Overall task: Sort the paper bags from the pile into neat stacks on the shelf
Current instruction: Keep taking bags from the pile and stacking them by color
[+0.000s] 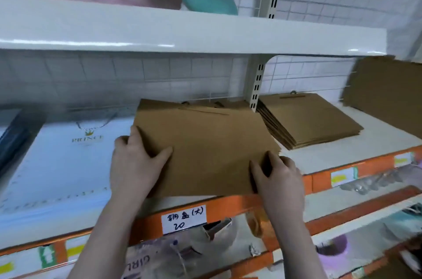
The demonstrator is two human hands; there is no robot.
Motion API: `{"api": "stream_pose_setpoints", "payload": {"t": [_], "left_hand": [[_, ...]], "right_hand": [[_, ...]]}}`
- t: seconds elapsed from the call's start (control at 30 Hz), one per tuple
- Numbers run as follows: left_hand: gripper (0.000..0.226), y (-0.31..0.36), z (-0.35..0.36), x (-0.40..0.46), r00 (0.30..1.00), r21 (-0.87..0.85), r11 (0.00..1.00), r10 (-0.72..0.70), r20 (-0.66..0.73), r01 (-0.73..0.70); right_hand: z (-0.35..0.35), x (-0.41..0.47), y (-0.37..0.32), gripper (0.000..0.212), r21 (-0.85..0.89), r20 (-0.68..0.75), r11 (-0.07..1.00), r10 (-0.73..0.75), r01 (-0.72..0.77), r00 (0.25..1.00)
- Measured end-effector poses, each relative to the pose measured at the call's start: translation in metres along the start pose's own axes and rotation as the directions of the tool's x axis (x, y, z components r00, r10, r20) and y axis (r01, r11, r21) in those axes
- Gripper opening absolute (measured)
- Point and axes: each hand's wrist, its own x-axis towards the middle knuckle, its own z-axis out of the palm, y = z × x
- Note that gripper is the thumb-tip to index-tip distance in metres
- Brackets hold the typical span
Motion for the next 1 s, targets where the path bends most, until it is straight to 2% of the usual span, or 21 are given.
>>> {"api": "stream_pose_setpoints", "payload": {"t": [0.2, 0.43, 0.7, 0.83, 1.0], "left_hand": [[0.063, 0.040, 0.048, 0.001, 0.989, 0.043, 0.992, -0.113, -0.094, 0.117], [0.072, 0.054, 0.078, 0.001, 0.962, 0.114, 0.962, -0.230, -0.149, 0.248], [0.070, 0.052, 0.095, 0.012, 0.958, 0.140, 0.951, -0.259, -0.123, 0.275], [0.068, 0.052, 0.097, 0.026, 0.964, 0.161, 0.951, -0.252, -0.087, 0.263], [0.067, 0.048, 0.098, 0.046, 0.970, 0.208, 0.948, -0.242, -0.024, 0.242]], "right_hand": [[0.007, 0.080, 0.032, 0.048, 0.027, 0.139, 0.988, -0.157, 0.155, 0.978], [0.023, 0.124, 0.046, 0.058, -0.038, 0.276, 0.960, -0.256, 0.277, 0.927], [0.036, 0.145, 0.045, 0.057, -0.065, 0.318, 0.942, -0.292, 0.328, 0.902], [0.038, 0.146, 0.041, 0.055, -0.156, 0.316, 0.917, -0.307, 0.368, 0.898], [0.040, 0.147, 0.033, 0.055, -0.173, 0.330, 0.921, -0.279, 0.348, 0.902]]}}
